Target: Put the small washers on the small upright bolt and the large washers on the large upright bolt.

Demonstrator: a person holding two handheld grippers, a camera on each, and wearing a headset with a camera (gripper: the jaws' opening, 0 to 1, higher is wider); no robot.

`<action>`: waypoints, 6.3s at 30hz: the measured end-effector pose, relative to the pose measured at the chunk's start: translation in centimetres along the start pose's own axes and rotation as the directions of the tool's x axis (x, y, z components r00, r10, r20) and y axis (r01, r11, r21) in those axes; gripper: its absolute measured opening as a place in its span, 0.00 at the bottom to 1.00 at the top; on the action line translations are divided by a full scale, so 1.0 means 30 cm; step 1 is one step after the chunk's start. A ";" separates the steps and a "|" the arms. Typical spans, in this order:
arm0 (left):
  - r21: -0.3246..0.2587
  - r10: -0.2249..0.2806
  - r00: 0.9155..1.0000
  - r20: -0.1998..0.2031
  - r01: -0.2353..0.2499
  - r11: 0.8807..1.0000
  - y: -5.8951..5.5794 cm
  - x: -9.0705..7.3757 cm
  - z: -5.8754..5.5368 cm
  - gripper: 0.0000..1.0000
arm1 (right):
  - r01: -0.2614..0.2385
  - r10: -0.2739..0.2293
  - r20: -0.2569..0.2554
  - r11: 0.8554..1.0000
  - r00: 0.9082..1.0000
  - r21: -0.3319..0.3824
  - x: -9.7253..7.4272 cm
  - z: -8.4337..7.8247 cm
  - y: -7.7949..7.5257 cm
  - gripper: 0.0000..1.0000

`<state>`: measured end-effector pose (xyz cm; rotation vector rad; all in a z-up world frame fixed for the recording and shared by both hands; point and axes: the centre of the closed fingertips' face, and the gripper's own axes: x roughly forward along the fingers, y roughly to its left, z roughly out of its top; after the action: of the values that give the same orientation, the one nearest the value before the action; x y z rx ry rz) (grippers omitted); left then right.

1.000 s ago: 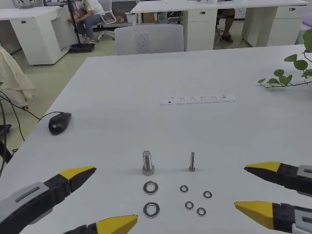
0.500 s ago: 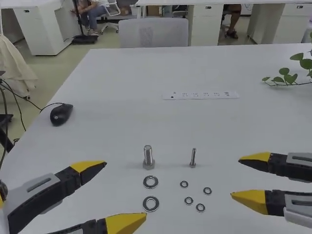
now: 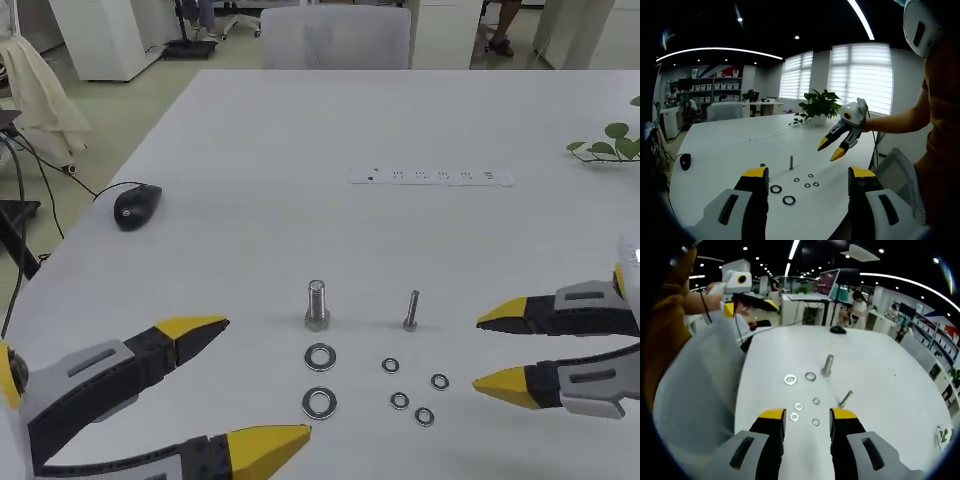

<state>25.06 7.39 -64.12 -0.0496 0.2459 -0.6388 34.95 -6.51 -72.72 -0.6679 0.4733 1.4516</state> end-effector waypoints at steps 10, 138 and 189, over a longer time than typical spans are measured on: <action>-0.015 0.009 1.000 0.001 -0.009 1.000 0.052 0.029 -0.019 0.64 | -0.090 0.081 -0.177 0.995 0.981 -0.040 0.088 -0.093 -0.021 0.34; -0.071 -0.019 1.000 0.021 0.021 0.997 0.038 0.055 -0.056 0.63 | -0.185 0.089 -0.466 0.969 0.880 -0.165 0.230 -0.004 -0.293 0.12; -0.069 -0.022 1.000 0.010 0.023 0.997 0.034 0.033 -0.057 0.63 | -0.165 0.094 -0.465 0.980 0.880 -0.114 0.215 -0.120 -0.234 0.19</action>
<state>26.01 7.66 -66.11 -0.1220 0.2591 -0.6522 42.78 -4.09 -78.76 -1.1312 0.7928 1.4634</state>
